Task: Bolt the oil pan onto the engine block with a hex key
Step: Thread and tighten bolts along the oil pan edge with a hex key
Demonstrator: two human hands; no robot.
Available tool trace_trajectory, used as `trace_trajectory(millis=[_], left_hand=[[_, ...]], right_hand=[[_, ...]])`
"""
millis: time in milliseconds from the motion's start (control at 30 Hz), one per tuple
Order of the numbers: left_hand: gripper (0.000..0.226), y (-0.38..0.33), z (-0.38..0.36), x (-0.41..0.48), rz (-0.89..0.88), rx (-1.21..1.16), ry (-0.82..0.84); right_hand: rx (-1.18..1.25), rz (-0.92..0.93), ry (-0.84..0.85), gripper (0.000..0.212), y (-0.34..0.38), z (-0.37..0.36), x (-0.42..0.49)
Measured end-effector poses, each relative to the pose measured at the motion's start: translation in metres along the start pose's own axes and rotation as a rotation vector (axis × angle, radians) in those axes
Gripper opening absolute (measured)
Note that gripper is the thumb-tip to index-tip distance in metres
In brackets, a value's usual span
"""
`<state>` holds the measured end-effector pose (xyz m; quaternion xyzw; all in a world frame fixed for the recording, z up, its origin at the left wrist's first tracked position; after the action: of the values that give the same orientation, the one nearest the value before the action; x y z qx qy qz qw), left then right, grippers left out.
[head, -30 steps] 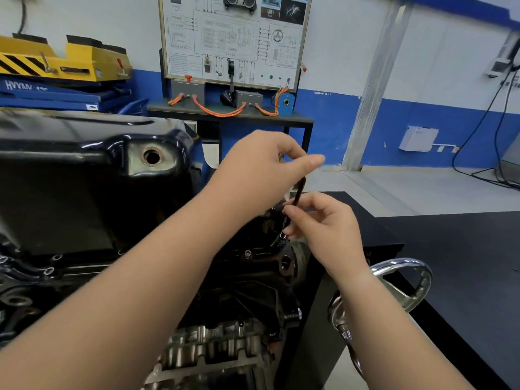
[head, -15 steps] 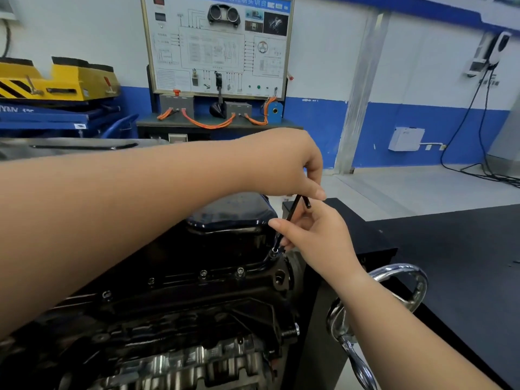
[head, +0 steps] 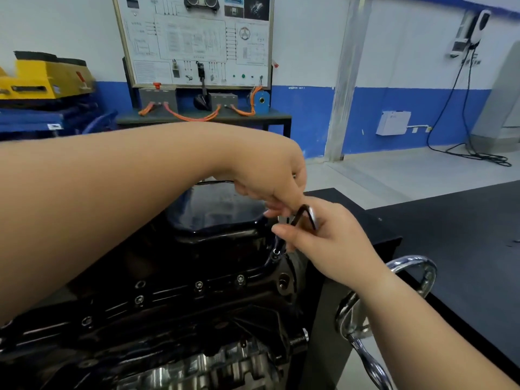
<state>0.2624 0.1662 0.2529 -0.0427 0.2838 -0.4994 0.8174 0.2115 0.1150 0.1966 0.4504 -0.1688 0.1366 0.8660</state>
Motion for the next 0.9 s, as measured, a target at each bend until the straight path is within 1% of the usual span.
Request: trace_trajectory(millis=[67,100,233,300,367,433,533,633,700,800,900], left_hand=[[0.034,0.001,0.004,0.001,0.010,-0.001,-0.048],[0.035,0.002,0.007,0.000,0.005,-0.031,-0.057],[0.044,0.000,0.008,-0.004,-0.084,-0.200,-0.014],[0.045,-0.003,0.007,-0.004,-0.122,-0.223,0.008],[0.040,-0.004,0.004,-0.004,-0.126,-0.217,0.020],[0.034,-0.002,0.005,-0.004,-0.116,-0.214,0.014],[0.034,0.000,0.008,-0.005,-0.100,-0.207,0.006],[0.037,0.003,0.009,-0.007,-0.078,-0.207,0.006],[0.041,0.004,0.010,-0.008,-0.059,-0.206,0.002],[0.040,0.007,0.016,-0.011,-0.014,-0.157,-0.066],[0.042,0.009,0.026,-0.017,0.046,-0.078,-0.188]], right_hand=[[0.070,0.003,0.001,0.005,-0.002,0.000,0.000],[0.097,-0.001,-0.022,0.008,-0.004,0.001,0.000],[0.207,-0.025,-0.094,0.016,-0.009,0.003,0.002],[0.198,-0.032,-0.107,0.018,-0.010,0.004,0.003],[0.181,-0.038,-0.112,0.017,-0.011,0.004,0.002],[0.185,-0.036,-0.097,0.015,-0.012,0.004,0.002],[0.236,0.004,-0.028,0.010,-0.008,0.003,0.001],[0.290,0.041,0.027,0.019,-0.002,0.003,0.001],[0.298,0.046,0.027,0.018,-0.002,0.004,0.003],[0.285,0.041,-0.005,0.025,-0.002,0.007,0.005],[0.267,0.037,-0.023,0.025,-0.002,0.008,0.007]])
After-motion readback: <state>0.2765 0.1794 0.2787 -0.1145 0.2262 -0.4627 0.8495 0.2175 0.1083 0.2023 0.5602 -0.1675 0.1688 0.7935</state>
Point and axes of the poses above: each hand's wrist, its own x-axis towards the middle knuckle, its own z-axis out of the back of the hand, y = z × x, the point moved 8 cm from there along x, towards the middle knuckle, and after that the axes turned 13 degrees about y, right-handed, at the moved point
